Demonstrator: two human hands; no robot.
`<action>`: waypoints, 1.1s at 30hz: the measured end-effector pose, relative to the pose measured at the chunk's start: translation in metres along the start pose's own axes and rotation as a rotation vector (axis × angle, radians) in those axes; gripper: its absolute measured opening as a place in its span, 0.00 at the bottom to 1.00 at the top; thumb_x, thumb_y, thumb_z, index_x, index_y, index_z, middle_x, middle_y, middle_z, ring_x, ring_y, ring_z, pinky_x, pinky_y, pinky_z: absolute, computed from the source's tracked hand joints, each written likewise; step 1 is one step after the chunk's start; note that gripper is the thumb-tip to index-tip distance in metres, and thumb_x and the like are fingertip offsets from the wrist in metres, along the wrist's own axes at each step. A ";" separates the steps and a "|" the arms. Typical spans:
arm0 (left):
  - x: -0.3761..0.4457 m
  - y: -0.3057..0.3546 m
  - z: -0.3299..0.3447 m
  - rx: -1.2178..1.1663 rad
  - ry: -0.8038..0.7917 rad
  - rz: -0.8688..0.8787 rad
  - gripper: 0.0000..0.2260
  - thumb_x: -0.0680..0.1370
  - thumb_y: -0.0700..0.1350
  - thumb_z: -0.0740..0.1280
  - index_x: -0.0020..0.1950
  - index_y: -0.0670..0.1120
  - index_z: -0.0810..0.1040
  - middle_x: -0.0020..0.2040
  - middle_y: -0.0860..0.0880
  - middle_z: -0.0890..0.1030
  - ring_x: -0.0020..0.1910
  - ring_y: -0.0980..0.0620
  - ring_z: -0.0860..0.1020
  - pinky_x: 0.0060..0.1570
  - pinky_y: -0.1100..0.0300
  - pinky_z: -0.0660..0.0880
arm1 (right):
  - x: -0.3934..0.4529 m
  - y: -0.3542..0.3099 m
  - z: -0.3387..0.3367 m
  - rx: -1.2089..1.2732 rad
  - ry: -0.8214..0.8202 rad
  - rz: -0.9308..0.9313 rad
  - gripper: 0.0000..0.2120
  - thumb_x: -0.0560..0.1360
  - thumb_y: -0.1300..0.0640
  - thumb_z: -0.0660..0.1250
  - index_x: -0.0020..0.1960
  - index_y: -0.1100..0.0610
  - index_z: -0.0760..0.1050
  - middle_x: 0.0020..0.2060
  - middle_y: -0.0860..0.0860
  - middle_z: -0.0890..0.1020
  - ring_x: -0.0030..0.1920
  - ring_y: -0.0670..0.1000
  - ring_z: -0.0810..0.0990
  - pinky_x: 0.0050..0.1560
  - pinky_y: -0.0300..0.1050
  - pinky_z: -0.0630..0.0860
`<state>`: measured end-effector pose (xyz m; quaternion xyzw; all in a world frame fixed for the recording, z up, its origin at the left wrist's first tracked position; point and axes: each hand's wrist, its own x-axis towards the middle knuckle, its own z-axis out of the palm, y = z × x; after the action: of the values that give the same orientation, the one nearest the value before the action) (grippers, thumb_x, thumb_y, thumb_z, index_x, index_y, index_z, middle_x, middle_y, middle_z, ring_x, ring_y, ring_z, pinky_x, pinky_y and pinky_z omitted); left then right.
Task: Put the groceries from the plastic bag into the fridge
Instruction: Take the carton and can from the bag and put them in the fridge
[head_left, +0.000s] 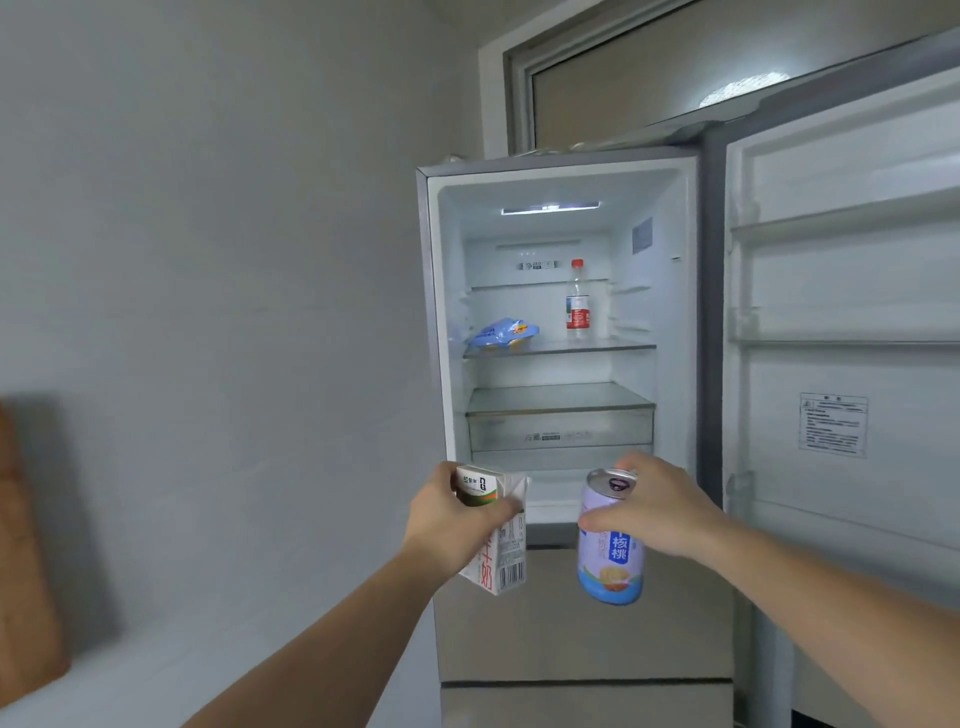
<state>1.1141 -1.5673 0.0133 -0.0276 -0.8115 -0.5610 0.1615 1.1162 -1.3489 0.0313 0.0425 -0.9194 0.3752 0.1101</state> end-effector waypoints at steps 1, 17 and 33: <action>0.012 0.003 0.007 0.001 -0.004 0.007 0.18 0.67 0.48 0.79 0.50 0.51 0.73 0.46 0.56 0.79 0.43 0.57 0.80 0.37 0.65 0.74 | 0.012 0.003 -0.004 -0.001 0.017 -0.004 0.23 0.60 0.47 0.79 0.45 0.57 0.72 0.41 0.53 0.80 0.38 0.48 0.79 0.30 0.38 0.70; 0.277 0.024 0.078 -0.111 -0.075 0.208 0.19 0.66 0.49 0.79 0.51 0.49 0.75 0.45 0.54 0.81 0.42 0.59 0.79 0.37 0.66 0.73 | 0.247 -0.002 -0.052 -0.078 0.234 0.031 0.26 0.62 0.45 0.79 0.51 0.56 0.72 0.43 0.53 0.82 0.43 0.52 0.83 0.48 0.53 0.83; 0.462 0.065 0.137 -0.120 -0.035 0.371 0.22 0.66 0.52 0.78 0.53 0.47 0.73 0.44 0.55 0.80 0.43 0.56 0.80 0.40 0.62 0.76 | 0.429 -0.026 -0.091 -0.172 0.457 -0.002 0.23 0.66 0.47 0.77 0.52 0.59 0.73 0.39 0.54 0.81 0.42 0.53 0.83 0.41 0.49 0.82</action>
<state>0.6596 -1.4809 0.1635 -0.1959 -0.7603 -0.5685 0.2459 0.7186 -1.3017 0.2132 -0.0520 -0.8991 0.2953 0.3188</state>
